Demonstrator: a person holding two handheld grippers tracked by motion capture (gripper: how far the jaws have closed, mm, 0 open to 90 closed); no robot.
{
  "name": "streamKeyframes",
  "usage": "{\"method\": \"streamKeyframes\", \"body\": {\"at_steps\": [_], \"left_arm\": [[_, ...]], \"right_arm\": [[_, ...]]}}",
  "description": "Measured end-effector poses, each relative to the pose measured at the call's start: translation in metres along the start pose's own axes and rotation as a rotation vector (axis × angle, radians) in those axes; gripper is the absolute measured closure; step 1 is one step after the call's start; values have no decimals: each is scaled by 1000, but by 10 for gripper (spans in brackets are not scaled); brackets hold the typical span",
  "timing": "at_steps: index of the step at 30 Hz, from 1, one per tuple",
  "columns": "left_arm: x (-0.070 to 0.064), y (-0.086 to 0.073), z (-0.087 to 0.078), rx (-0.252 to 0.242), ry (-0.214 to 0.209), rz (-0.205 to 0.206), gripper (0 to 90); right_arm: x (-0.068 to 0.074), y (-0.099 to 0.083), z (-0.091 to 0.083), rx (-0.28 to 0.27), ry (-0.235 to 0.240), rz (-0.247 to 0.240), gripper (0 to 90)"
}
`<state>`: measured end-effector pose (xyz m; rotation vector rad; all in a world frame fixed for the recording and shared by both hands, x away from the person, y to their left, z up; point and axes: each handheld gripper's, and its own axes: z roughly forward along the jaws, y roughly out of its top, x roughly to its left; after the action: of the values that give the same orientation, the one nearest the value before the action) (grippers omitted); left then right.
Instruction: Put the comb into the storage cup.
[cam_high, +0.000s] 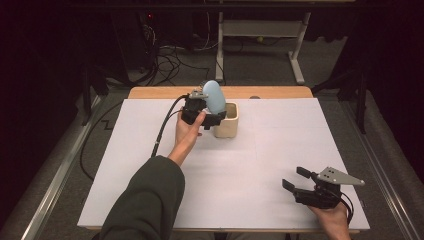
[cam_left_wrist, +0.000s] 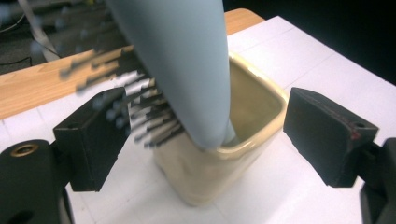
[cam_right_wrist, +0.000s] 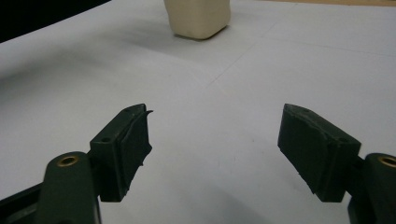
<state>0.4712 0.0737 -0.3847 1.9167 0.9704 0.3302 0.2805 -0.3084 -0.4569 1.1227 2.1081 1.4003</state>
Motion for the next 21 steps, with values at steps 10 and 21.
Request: {"method": "streamKeyframes", "body": {"at_steps": [10,21], "left_arm": [[5,-10,-9,-6,-5,1,158],[6,-16,-21,-20,1,24,157]], "right_arm": [[1,0,1,5,-1,0,256],[1,0,1,-3,-1,-4,253]]}}
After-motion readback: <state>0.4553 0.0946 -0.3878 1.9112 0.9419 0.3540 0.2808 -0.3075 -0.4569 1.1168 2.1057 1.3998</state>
